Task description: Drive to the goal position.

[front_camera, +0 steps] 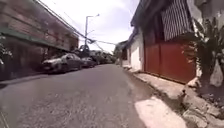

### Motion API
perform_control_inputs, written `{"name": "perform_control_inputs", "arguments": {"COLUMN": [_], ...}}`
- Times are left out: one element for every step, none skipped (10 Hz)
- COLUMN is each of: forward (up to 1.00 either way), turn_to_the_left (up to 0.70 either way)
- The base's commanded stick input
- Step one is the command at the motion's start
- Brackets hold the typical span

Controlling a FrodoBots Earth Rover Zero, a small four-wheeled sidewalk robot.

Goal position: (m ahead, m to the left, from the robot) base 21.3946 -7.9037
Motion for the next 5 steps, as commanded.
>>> {"name": "perform_control_inputs", "arguments": {"forward": [0.70,0.70,0.70,0.70,0.70], "turn_to_the_left": [0.01,0.01,0.03,0.03,0.03]}}
